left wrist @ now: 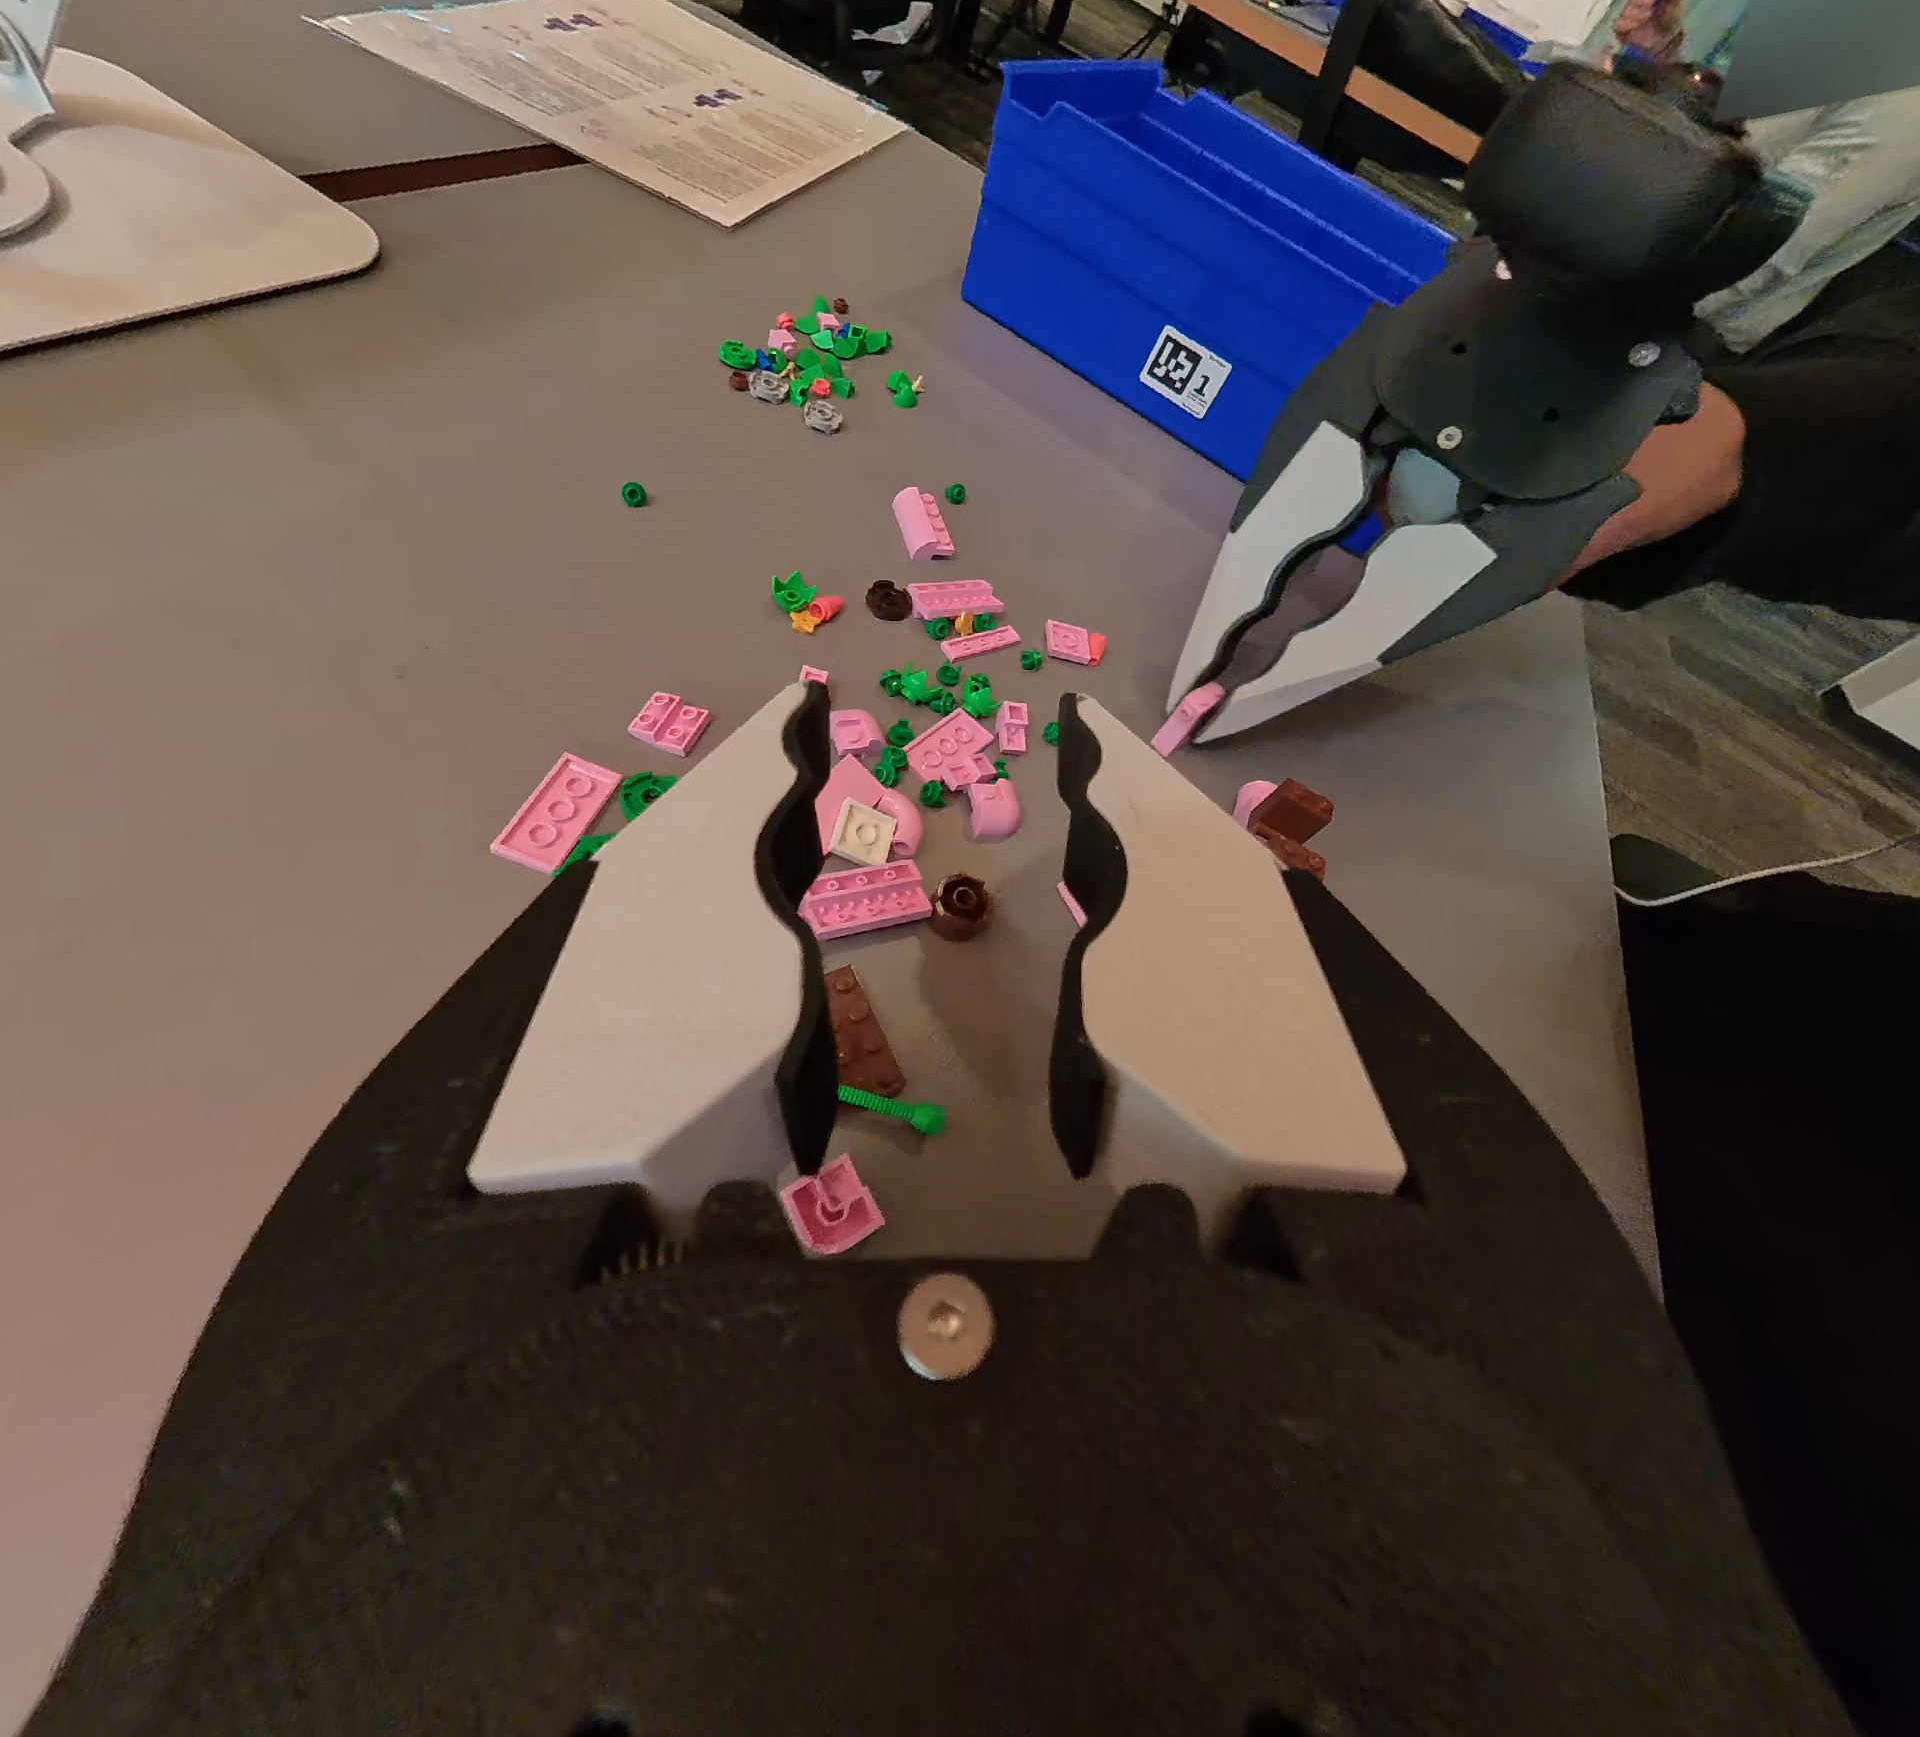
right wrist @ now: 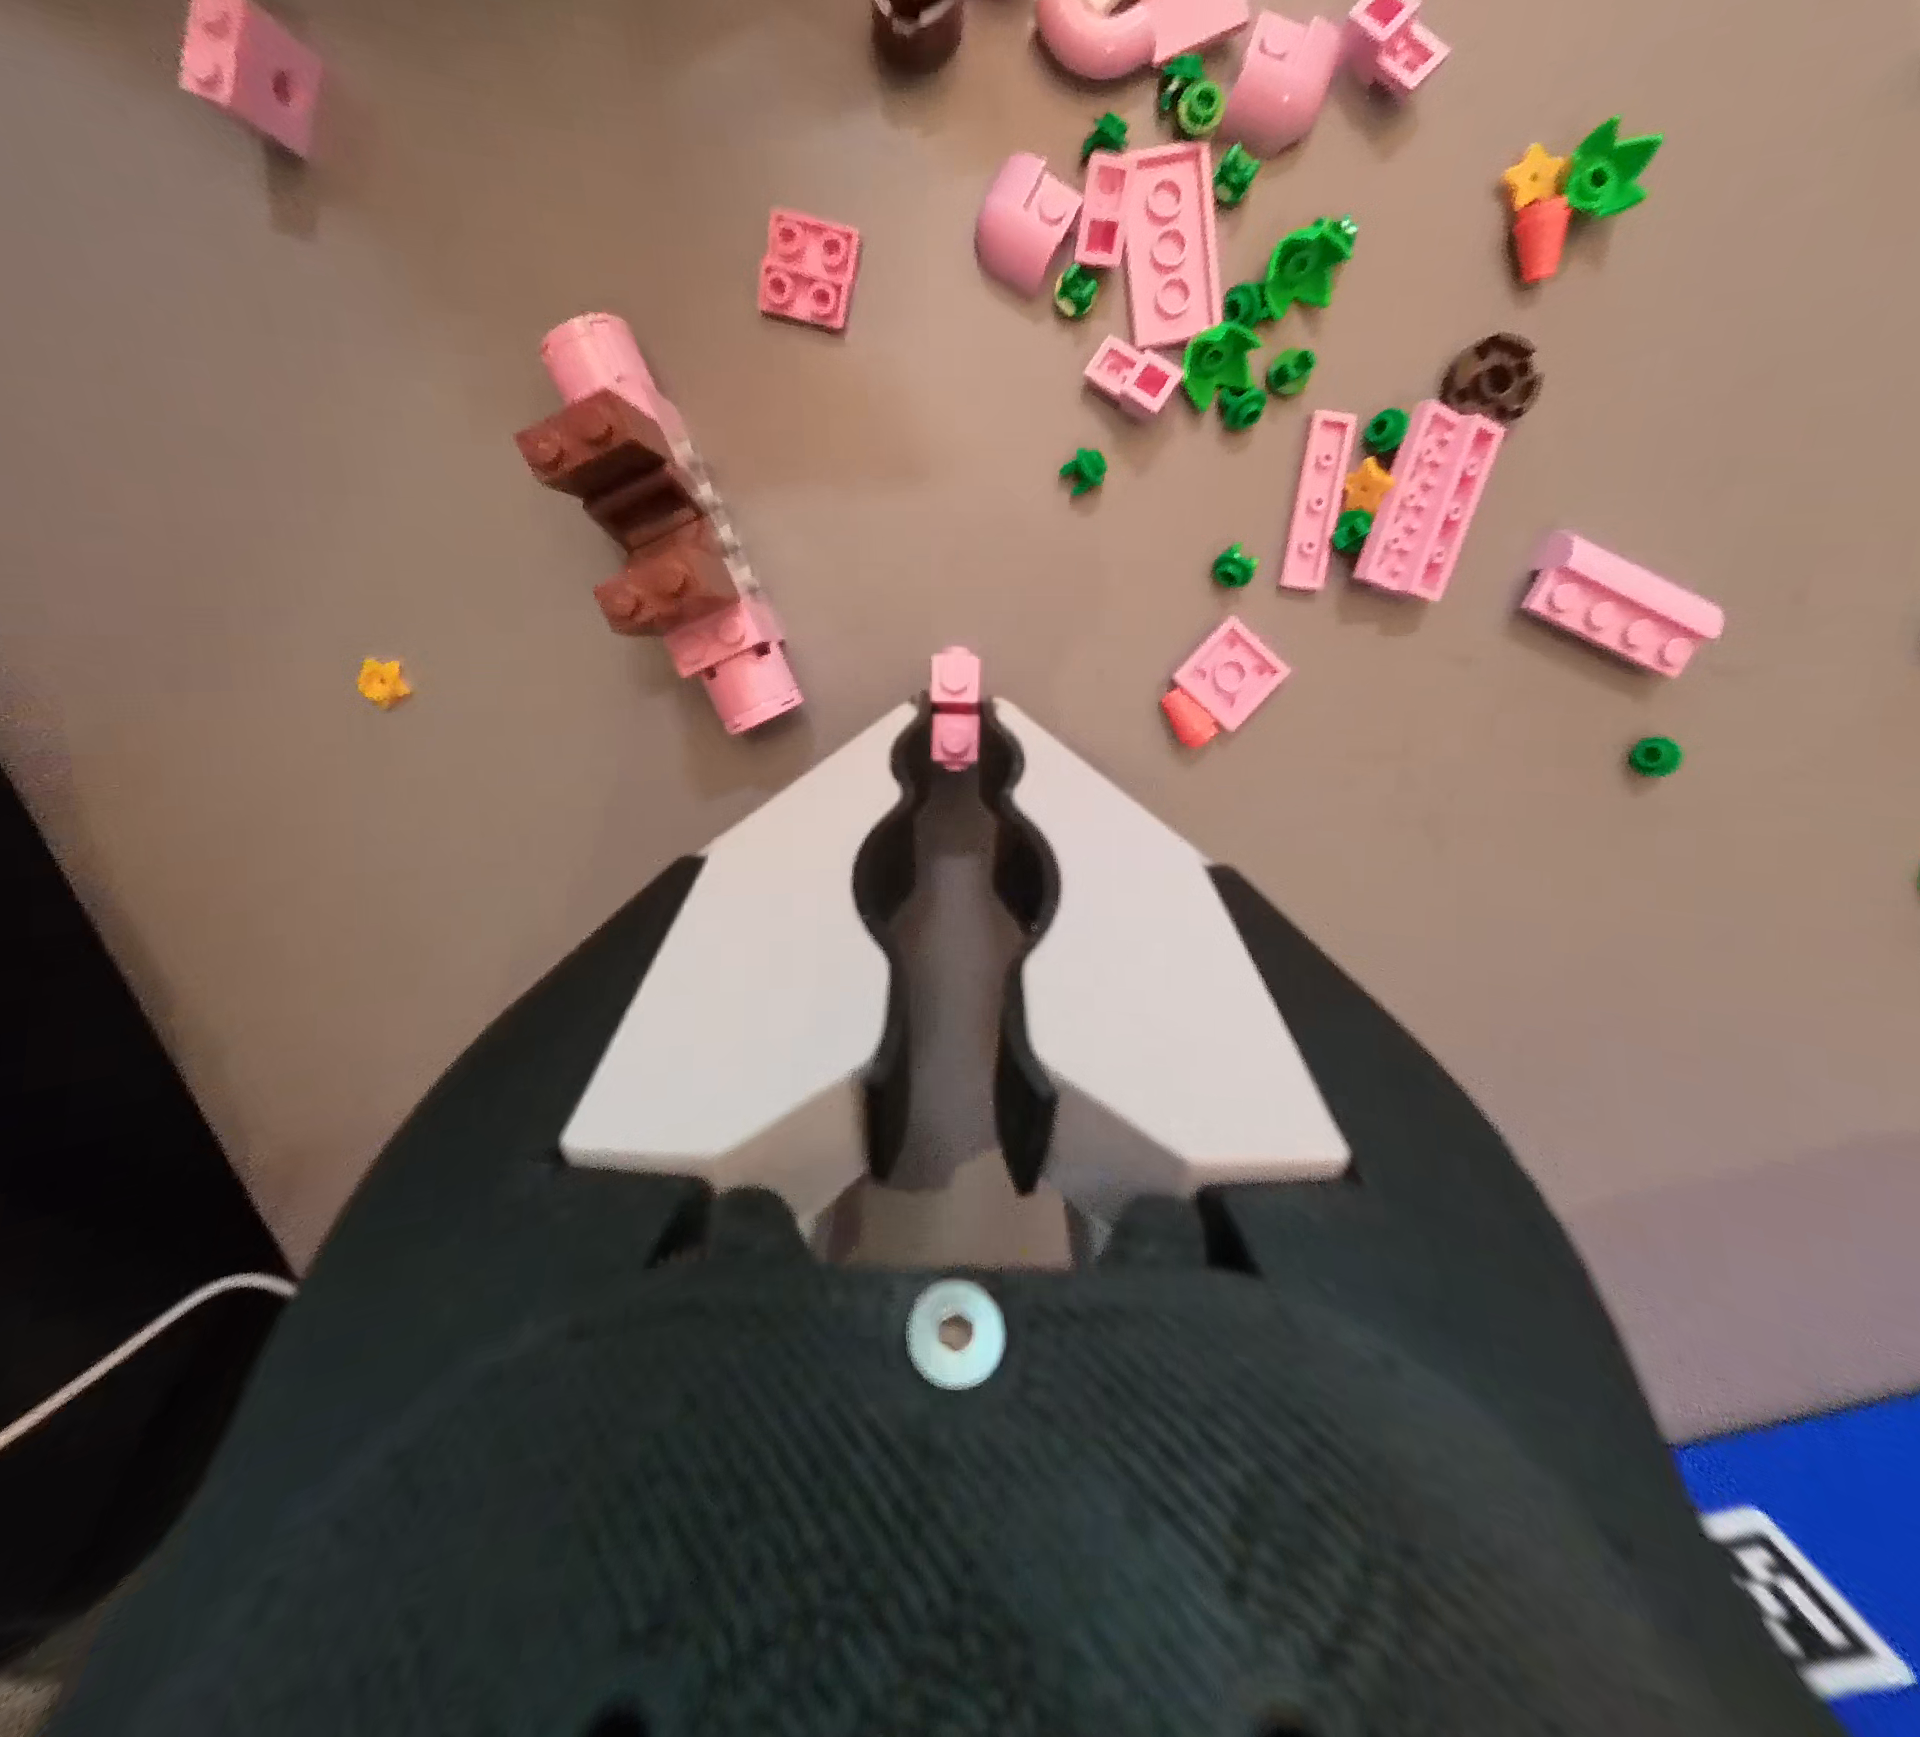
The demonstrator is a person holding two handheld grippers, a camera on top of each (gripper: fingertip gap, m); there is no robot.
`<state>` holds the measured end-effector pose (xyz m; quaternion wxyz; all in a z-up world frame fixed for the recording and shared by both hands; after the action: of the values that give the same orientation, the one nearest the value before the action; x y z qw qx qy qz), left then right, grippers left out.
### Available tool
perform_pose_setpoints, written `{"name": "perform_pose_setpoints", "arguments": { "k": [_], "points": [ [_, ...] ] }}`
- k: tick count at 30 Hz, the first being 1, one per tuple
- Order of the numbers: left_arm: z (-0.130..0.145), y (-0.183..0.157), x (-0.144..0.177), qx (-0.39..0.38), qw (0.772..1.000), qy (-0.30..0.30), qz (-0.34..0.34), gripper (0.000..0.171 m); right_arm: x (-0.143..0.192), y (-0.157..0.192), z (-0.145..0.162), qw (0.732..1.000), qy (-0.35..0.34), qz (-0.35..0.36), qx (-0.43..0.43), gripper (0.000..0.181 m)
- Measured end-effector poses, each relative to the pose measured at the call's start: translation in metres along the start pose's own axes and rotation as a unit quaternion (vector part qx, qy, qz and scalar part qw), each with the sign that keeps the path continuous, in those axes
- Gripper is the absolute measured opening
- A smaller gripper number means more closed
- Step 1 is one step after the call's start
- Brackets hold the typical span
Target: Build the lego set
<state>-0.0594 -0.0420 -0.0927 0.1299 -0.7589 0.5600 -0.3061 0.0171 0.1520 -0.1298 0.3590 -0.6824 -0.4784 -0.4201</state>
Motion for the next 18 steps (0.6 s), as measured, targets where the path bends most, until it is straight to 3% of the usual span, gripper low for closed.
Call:
{"name": "perform_pose_setpoints", "arguments": {
  "k": [3, 6, 11, 14, 18],
  "points": [
    [0.0, -0.004, -0.001, -0.001, 1.0, -0.001, 0.019, 0.043, 0.007, -0.006, -0.013, 0.998, -0.067, 0.006, -0.018, 0.007],
    [0.003, -0.012, -0.005, 0.023, 0.997, 0.006, 0.079, 0.045, 0.024, -0.011, -0.041, 0.982, -0.188, -0.012, -0.027, 0.006],
    [0.003, -0.032, -0.009, 0.106, 0.967, 0.008, 0.23, 0.04, 0.043, -0.013, -0.084, 0.925, -0.372, -0.073, -0.01, 0.007],
    [0.002, -0.037, -0.005, 0.136, 0.947, -0.003, 0.292, 0.023, 0.043, -0.015, -0.089, 0.899, -0.431, -0.08, -0.008, 0.007],
    [0.0, -0.036, -0.003, 0.171, 0.931, -0.012, 0.323, 0.015, 0.043, -0.017, -0.084, 0.858, -0.505, -0.094, -0.021, 0.006]
  ]
}}
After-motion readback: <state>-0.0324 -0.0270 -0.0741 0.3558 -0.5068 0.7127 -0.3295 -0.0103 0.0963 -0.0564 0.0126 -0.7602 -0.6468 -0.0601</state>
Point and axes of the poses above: each gripper's, where its closed fingertips meet, x back along the fingers, z out of its underside, y = z × x across the jaws, the point moved 7 cm from there along x, back along the fingers, and after that the axes turned 15 degrees about x, right-handed, at the moved point
